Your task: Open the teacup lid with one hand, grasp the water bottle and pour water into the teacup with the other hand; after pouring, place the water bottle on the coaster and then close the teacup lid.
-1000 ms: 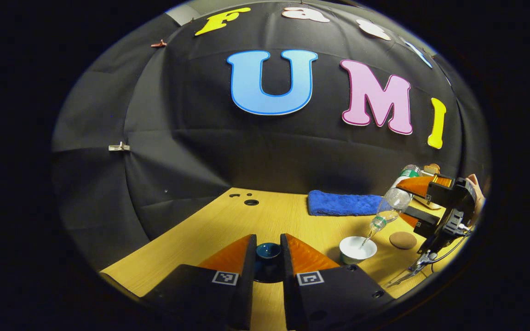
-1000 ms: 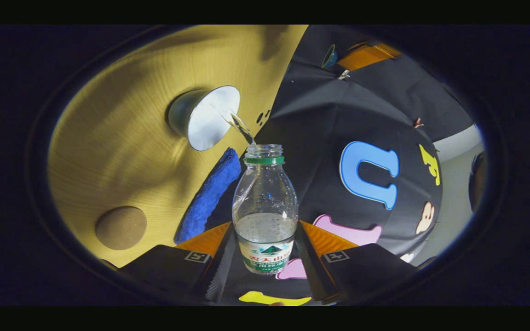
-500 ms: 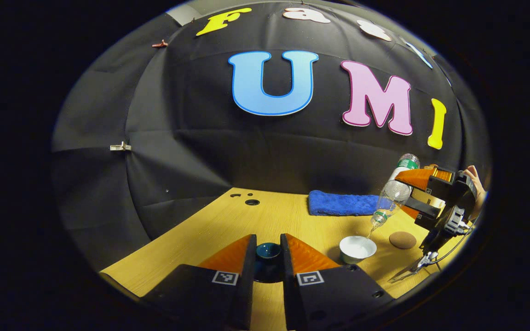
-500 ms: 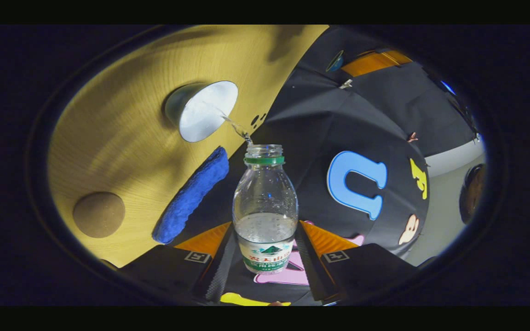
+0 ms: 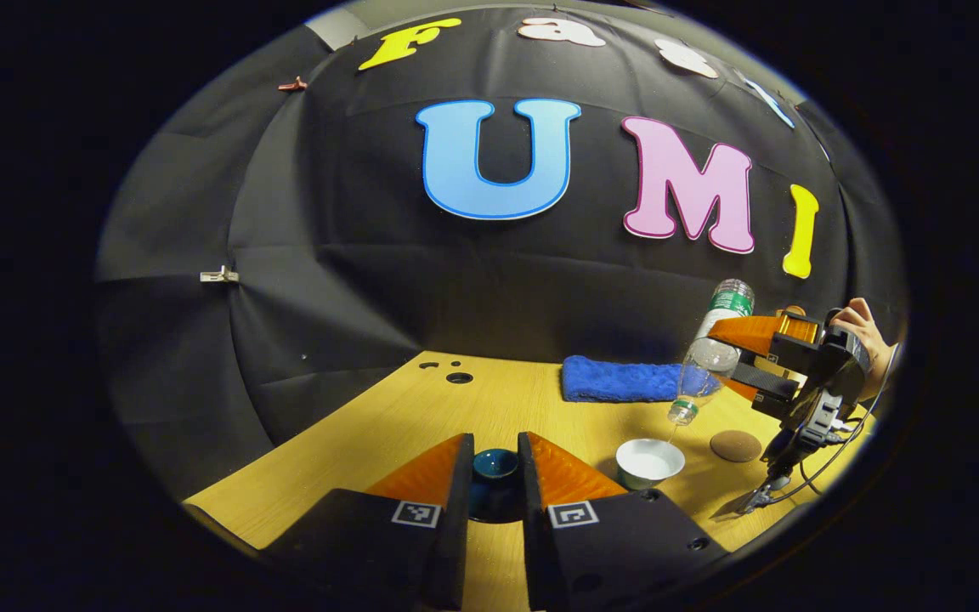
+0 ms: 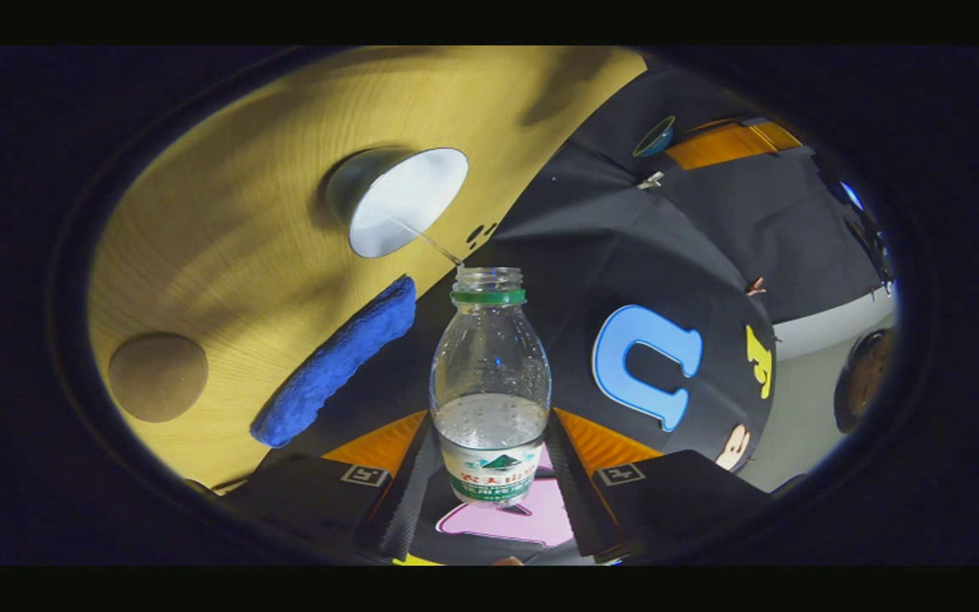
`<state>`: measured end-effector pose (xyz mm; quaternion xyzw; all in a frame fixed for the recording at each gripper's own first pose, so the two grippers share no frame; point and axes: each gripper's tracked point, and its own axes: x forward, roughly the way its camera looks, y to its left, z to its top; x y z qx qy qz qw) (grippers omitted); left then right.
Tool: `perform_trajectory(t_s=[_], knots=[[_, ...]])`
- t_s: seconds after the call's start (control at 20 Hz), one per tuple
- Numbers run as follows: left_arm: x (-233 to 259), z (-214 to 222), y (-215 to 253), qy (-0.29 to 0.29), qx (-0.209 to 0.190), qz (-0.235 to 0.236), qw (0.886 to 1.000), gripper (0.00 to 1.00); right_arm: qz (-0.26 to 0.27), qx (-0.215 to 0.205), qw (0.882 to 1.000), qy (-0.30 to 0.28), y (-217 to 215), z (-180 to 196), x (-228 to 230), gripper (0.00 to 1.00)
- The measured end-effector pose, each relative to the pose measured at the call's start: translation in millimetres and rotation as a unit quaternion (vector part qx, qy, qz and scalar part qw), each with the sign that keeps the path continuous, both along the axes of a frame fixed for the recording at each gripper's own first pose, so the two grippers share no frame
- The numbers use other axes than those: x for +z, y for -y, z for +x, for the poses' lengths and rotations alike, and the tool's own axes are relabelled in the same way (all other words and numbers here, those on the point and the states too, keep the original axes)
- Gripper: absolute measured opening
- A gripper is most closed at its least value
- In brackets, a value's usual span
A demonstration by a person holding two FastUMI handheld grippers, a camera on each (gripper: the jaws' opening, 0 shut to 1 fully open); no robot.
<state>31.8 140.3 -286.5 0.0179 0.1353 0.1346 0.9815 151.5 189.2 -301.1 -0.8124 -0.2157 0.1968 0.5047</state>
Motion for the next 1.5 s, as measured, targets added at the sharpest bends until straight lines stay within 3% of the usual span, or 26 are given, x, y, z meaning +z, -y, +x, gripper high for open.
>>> perform_trajectory(t_s=[0.15, 0.25, 0.4, 0.5, 0.55, 0.6, 0.65, 0.7, 0.9, 1.05, 1.1, 1.2, 1.35, 1.5], knots=[[0.1, -0.6, 0.0, -0.001, 0.003, -0.003, 1.000, 0.31, 0.028, -0.019, 0.999, -0.031, 5.6, -1.1, -8.0, 0.73], [0.7, -0.7, 0.4, 0.000, 0.003, -0.003, 1.000, 0.31, 0.093, -0.057, 0.990, -0.089, 14.9, -4.2, -22.5, 0.73], [0.4, 3.1, 3.3, 0.001, 0.002, -0.002, 1.000, 0.31, 0.209, -0.107, 0.957, -0.169, 12.9, -5.2, -18.4, 0.74], [1.4, 4.6, 4.9, 0.001, 0.001, 0.001, 1.000, 0.31, 0.277, -0.132, 0.927, -0.214, 8.2, -4.9, -14.0, 0.73], [1.9, 5.9, 5.6, 0.001, 0.001, 0.002, 1.000, 0.28, 0.310, -0.142, 0.910, -0.234, 7.7, -6.6, -13.8, 0.74], [2.6, 8.1, 6.4, 0.002, 0.001, 0.004, 1.000, 0.31, 0.343, -0.153, 0.891, -0.254, 10.1, -6.6, -15.2, 0.74], [3.0, 9.4, 8.0, 0.002, -0.001, 0.004, 1.000, 0.28, 0.377, -0.163, 0.870, -0.271, 12.7, -7.0, -13.8, 0.74], [2.8, 11.6, 9.7, 0.001, -0.002, 0.004, 1.000, 0.31, 0.413, -0.174, 0.846, -0.289, 14.4, -6.8, -12.0, 0.74], [0.5, 20.0, 20.5, -0.001, -0.014, 0.004, 1.000, 0.31, 0.556, -0.218, 0.720, -0.354, 34.3, -12.0, -6.9, 0.74], [-0.1, 28.1, 30.5, -0.002, -0.024, 0.007, 1.000, 0.31, 0.627, -0.228, 0.645, -0.371, 46.2, -10.7, 0.3, 0.74], [0.0, 31.6, 34.2, -0.002, -0.028, 0.005, 1.000, 0.28, 0.643, -0.231, 0.627, -0.375, 53.0, -11.2, -0.6, 0.74], [-0.5, 37.0, 43.3, -0.003, -0.037, 0.005, 0.999, 0.31, 0.664, -0.243, 0.595, -0.382, 64.8, -13.2, -8.5, 0.72], [-1.3, 45.5, 56.5, -0.004, -0.050, 0.008, 0.999, 0.31, 0.707, -0.249, 0.530, -0.396, 82.7, -21.9, -18.2, 0.74], [-2.7, 51.9, 68.4, -0.003, -0.059, 0.003, 0.998, 0.31, 0.738, -0.258, 0.490, -0.386, 101.9, -22.4, -26.0, 0.74]])
